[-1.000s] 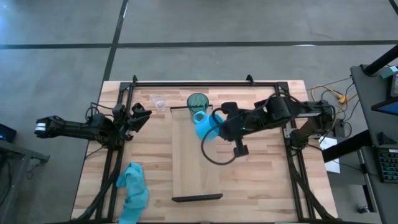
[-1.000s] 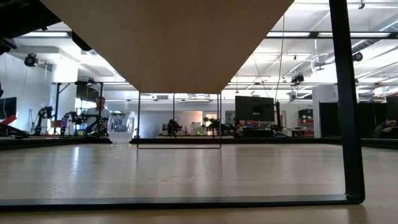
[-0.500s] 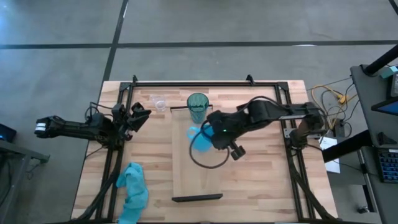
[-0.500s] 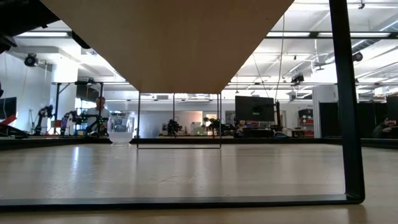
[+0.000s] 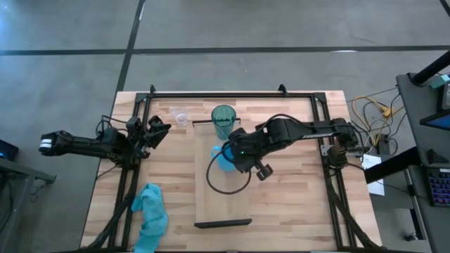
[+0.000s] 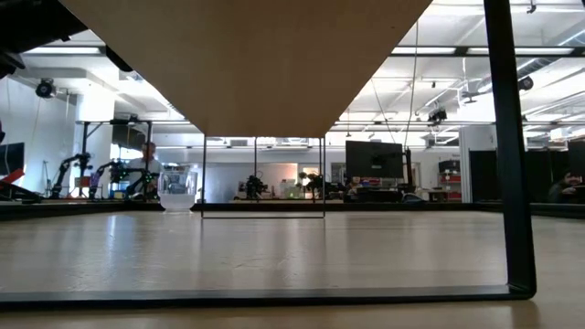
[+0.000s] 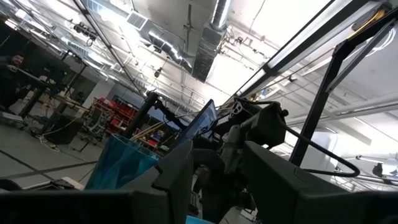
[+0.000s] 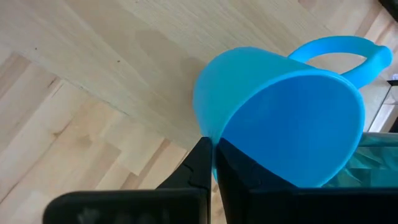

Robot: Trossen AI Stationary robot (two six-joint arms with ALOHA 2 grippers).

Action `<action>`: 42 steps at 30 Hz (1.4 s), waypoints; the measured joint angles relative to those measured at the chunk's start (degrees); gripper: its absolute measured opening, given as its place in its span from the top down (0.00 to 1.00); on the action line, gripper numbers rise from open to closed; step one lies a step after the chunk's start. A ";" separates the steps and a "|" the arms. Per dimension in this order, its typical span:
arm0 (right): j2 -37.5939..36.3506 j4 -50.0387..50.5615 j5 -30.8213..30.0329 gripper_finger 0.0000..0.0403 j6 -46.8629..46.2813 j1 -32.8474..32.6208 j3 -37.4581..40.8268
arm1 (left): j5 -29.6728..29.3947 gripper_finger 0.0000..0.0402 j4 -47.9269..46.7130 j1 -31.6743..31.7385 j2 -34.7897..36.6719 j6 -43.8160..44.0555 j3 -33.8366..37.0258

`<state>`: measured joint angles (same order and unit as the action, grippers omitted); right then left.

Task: Stack small to large cups/mugs on shelf
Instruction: Put the light blue mug on the shelf

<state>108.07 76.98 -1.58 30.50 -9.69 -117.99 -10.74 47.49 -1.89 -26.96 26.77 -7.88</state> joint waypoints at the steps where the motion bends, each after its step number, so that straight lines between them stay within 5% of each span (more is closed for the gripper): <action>1: 0.02 0.00 0.00 0.98 -0.02 0.00 0.00 | 0.00 0.68 -0.01 0.00 0.00 0.01 0.00; 42: 0.03 0.35 -3.59 0.97 -3.34 -0.02 0.81 | 0.02 0.68 0.01 0.00 -0.02 0.00 0.11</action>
<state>108.09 77.33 -5.17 27.16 -9.72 -117.19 -10.72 47.51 -1.89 -26.98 26.76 -7.77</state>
